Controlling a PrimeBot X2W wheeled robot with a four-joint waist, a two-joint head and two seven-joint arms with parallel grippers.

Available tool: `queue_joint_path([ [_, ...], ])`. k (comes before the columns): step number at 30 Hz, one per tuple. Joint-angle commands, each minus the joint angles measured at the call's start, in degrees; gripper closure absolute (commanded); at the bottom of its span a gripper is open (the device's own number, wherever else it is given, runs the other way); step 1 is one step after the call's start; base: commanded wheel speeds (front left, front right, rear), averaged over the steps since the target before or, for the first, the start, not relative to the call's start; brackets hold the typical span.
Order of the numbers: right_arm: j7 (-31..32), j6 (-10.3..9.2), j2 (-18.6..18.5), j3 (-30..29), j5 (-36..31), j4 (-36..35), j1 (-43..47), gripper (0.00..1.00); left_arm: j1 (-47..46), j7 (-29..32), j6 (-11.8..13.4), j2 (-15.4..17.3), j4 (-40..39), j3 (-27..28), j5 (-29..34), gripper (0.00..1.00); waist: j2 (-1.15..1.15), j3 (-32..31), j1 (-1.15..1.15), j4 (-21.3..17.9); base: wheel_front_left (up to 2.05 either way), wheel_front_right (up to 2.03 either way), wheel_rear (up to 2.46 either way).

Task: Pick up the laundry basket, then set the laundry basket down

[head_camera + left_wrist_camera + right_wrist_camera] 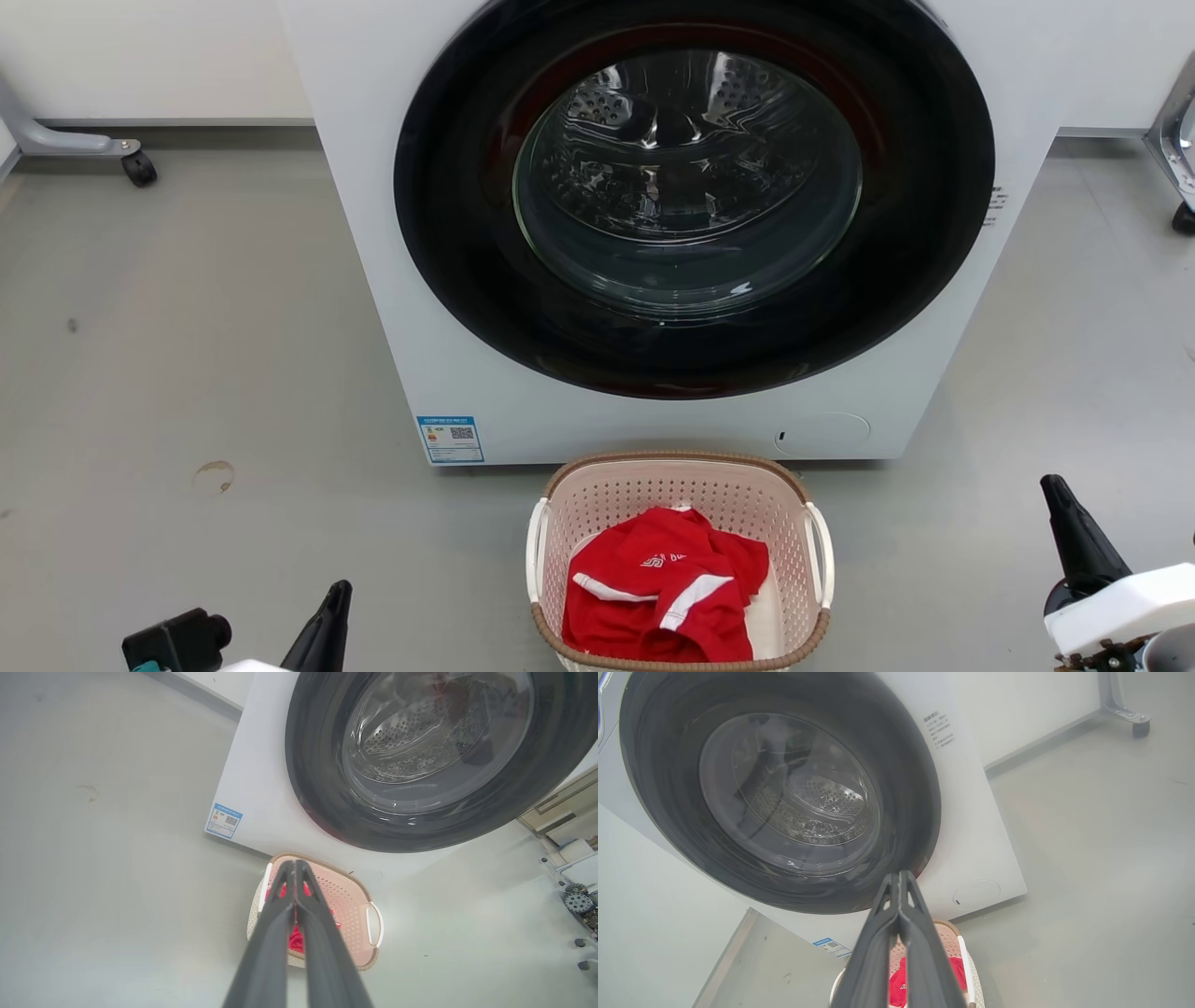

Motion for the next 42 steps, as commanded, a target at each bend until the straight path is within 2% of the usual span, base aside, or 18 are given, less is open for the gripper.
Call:
queue_joint_path([
  [1, 0.52, -0.08, -1.29, -1.01, 1.26, -1.06, -3.24, 1.0, -3.43, -0.7, -0.65, 0.33, -0.88, 1.71, -1.64, 1.0, 0.0, 0.02, -0.01, -0.06, 0.0, 0.0, 0.0],
  [42, 6.06, -0.14, 1.96, -9.2, 18.65, -1.04, -4.68, 1.0, -8.94, -1.08, -6.33, -4.77, 6.8, 9.37, -24.08, 1.0, 0.0, 0.43, -0.01, -1.71, 0.0, 0.0, 0.0],
])
